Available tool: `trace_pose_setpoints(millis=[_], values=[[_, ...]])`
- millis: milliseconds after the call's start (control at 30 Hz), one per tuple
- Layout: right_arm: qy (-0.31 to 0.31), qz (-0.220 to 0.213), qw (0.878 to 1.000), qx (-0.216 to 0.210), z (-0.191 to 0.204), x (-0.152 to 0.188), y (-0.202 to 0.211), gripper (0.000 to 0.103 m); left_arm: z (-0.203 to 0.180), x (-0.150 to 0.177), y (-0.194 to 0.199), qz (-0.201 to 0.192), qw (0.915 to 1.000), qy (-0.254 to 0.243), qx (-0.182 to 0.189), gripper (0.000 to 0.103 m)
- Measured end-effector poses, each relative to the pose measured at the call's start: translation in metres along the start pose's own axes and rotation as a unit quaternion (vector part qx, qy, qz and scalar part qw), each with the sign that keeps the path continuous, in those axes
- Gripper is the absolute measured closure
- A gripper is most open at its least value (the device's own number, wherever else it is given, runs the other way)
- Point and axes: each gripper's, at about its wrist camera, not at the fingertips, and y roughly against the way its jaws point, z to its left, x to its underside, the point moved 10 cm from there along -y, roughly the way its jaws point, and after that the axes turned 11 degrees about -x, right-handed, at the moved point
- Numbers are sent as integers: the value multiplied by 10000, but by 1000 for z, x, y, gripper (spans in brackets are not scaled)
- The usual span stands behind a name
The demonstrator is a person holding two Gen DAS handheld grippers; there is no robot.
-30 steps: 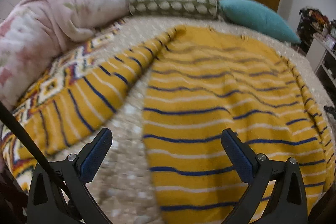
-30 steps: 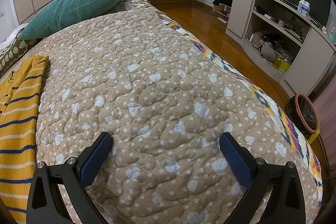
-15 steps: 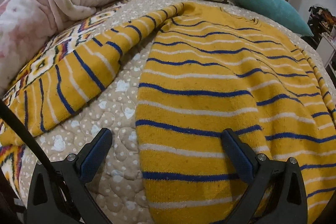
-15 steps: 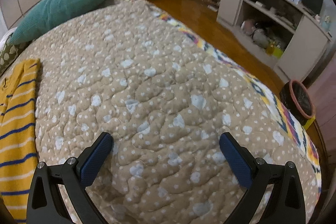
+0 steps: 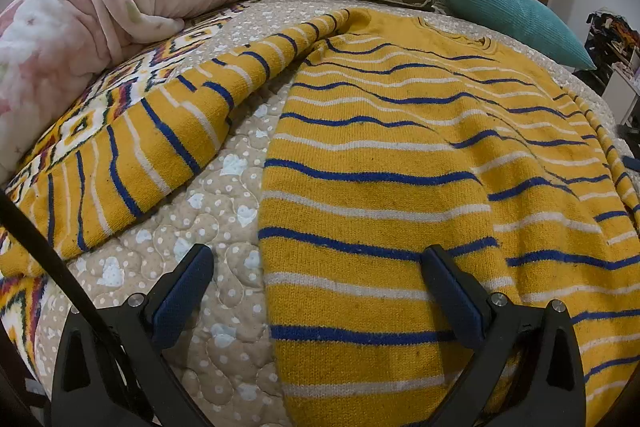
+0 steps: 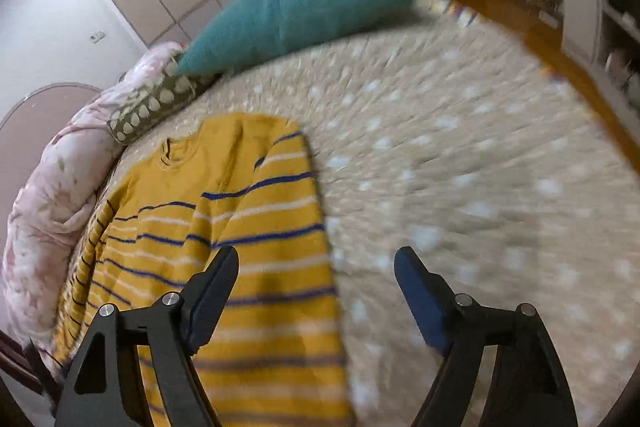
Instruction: Fold small clothes
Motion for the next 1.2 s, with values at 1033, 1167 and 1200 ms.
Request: trace_pose_setpoints(millis=[1033,1167,1200], values=[[116,360,9957,850,-4,137,81,19,1,-1,1,110,9999,8,-10,0],[357,176,9977,556,19,153,77,87,1,-1,0,234,9997,40,-78,0],[221,259,9985,435,20,155,77,88,1,-1,0,223,9997,30,-87,0]])
